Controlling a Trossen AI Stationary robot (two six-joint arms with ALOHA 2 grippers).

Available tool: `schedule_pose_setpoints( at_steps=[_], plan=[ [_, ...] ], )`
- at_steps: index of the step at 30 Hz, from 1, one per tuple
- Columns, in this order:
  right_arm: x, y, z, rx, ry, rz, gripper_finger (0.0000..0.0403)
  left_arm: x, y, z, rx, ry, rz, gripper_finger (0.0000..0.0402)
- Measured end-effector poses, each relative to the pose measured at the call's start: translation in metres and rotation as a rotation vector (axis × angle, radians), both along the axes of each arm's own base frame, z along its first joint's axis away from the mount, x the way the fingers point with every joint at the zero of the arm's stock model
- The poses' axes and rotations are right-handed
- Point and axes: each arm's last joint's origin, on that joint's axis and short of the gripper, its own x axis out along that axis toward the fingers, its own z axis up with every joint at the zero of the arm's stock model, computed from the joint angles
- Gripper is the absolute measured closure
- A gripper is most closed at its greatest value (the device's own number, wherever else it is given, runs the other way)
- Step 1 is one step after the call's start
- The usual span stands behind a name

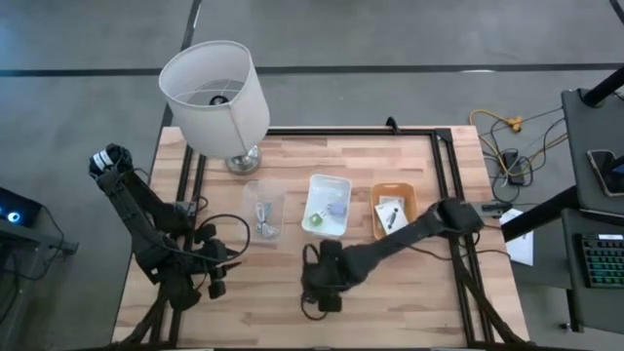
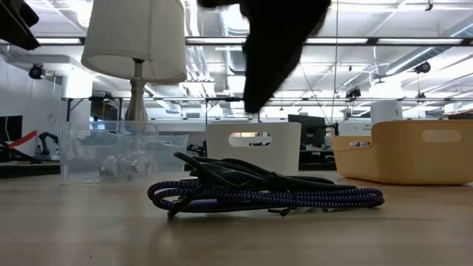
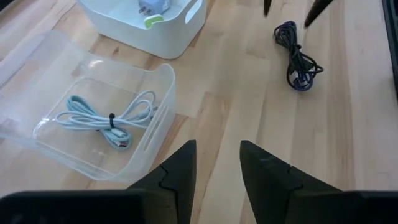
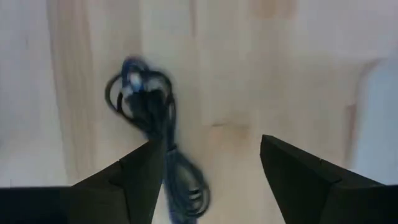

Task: Pick and place items into bin
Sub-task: Put the black USB cable into the transparent bin

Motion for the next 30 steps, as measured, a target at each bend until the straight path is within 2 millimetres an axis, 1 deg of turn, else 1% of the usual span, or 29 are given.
schedule_pose_setpoints(
  at_steps=[3, 5, 10, 15, 20, 24, 26, 30],
  plan=[
    [0.004, 0.001, -0.021, 0.036, 0.066, 0.012, 0.0169, 0.000, 0.000, 0.000, -0.003, 0.004, -0.002, 0.0295],
    [0.005, 0.003, -0.027, 0.055, 0.091, 0.029, 0.0181, 0.000, 0.000, 0.000, -0.006, 0.005, -0.002, 0.0295],
    [0.007, 0.002, -0.032, 0.056, 0.091, 0.045, 0.0205, 0.000, -0.001, 0.000, -0.013, 0.001, -0.002, 0.0295],
    [0.010, 0.002, -0.033, 0.088, 0.077, 0.054, 0.0218, 0.001, -0.001, -0.001, -0.020, -0.004, -0.003, 0.0295],
    [0.012, -0.002, -0.046, 0.079, 0.107, 0.077, 0.0220, 0.001, -0.002, 0.000, -0.022, -0.006, -0.003, 0.0295],
    [0.014, -0.001, -0.056, 0.147, 0.150, 0.098, 0.0220, 0.001, -0.002, 0.000, -0.022, -0.005, -0.003, 0.0295],
    [0.014, -0.001, -0.062, 0.155, 0.174, 0.100, 0.0220, 0.001, -0.002, -0.001, -0.022, -0.005, -0.003, 0.0295],
    [0.013, 0.000, -0.062, 0.161, 0.179, 0.103, 0.0221, 0.001, -0.002, -0.001, -0.022, -0.005, -0.003, 0.0295]
  ],
)
